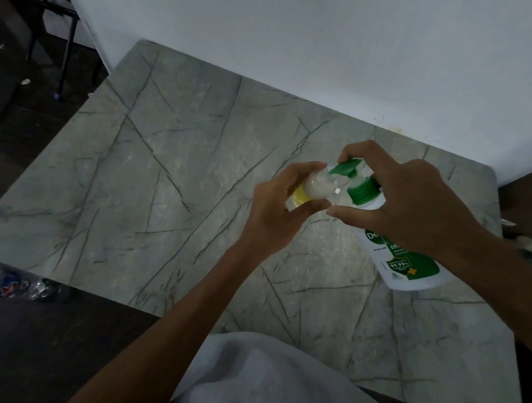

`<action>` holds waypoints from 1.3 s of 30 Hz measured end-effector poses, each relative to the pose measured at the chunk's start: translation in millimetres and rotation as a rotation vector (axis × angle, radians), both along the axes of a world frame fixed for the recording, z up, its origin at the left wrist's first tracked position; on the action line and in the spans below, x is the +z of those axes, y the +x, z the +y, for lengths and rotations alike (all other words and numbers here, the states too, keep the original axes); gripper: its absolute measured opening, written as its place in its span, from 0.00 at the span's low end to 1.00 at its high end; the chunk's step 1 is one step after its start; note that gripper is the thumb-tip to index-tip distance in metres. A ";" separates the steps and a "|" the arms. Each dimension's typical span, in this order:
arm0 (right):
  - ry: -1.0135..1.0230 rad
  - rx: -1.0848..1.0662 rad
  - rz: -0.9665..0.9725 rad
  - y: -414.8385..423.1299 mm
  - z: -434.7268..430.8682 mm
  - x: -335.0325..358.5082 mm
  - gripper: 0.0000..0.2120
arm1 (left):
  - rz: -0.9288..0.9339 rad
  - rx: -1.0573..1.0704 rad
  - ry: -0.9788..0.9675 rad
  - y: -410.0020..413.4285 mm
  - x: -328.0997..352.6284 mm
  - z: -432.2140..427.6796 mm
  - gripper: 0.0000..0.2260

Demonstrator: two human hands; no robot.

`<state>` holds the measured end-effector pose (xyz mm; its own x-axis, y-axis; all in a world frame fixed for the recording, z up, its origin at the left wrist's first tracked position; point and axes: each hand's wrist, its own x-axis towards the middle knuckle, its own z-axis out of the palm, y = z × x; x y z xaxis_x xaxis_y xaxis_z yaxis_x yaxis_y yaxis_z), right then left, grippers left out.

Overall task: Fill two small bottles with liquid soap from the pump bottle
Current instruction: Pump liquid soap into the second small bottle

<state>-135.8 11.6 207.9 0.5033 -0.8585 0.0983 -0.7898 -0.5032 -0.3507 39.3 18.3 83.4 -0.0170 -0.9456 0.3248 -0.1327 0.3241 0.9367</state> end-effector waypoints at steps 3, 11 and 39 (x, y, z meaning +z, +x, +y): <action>-0.021 0.008 -0.013 0.0 0.5 -2.2 0.27 | 0.013 -0.005 0.000 1.1 1.4 0.0 0.23; 0.059 -0.040 -0.086 -1.2 -1.9 -2.5 0.23 | -0.004 -0.024 0.003 -2.5 -2.2 2.4 0.24; 0.023 -0.041 -0.103 -15.8 -9.9 -8.1 0.22 | -0.003 -0.011 0.038 -18.6 -2.9 -4.1 0.24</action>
